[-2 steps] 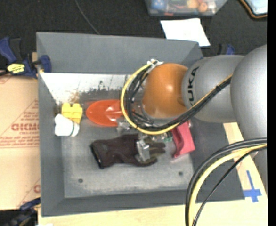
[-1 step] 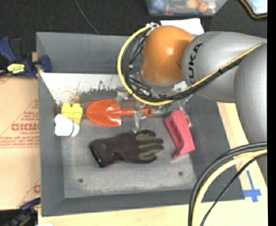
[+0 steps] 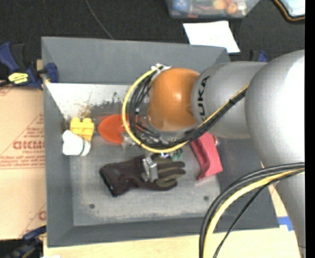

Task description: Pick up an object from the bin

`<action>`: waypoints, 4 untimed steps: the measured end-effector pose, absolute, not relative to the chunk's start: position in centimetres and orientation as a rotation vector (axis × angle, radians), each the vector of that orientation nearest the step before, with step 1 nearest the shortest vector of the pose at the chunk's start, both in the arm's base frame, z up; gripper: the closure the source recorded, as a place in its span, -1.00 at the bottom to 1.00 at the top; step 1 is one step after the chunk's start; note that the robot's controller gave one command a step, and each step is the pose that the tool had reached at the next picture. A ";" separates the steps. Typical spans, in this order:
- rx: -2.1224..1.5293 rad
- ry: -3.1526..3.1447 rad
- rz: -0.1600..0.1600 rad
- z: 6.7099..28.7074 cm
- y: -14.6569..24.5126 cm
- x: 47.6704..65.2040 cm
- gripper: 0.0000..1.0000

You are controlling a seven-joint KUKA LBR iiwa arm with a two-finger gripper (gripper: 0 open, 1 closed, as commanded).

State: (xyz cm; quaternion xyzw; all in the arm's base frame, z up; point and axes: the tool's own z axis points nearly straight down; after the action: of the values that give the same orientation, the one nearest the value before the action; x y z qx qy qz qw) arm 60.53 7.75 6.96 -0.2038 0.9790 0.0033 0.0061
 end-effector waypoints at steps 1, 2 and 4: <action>-0.510 3.048 0.003 7.3 8.6 64.2 -1.00; -0.570 3.064 0.009 7.1 9.1 58.5 -1.00; -0.928 2.961 0.000 8.0 11.7 56.4 -1.00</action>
Offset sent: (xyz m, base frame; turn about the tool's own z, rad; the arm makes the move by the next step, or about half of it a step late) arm -0.0208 0.0142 0.0004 0.0422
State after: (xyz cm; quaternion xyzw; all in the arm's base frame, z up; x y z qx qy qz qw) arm 56.35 11.74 7.95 -0.2990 0.9541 0.0001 0.0191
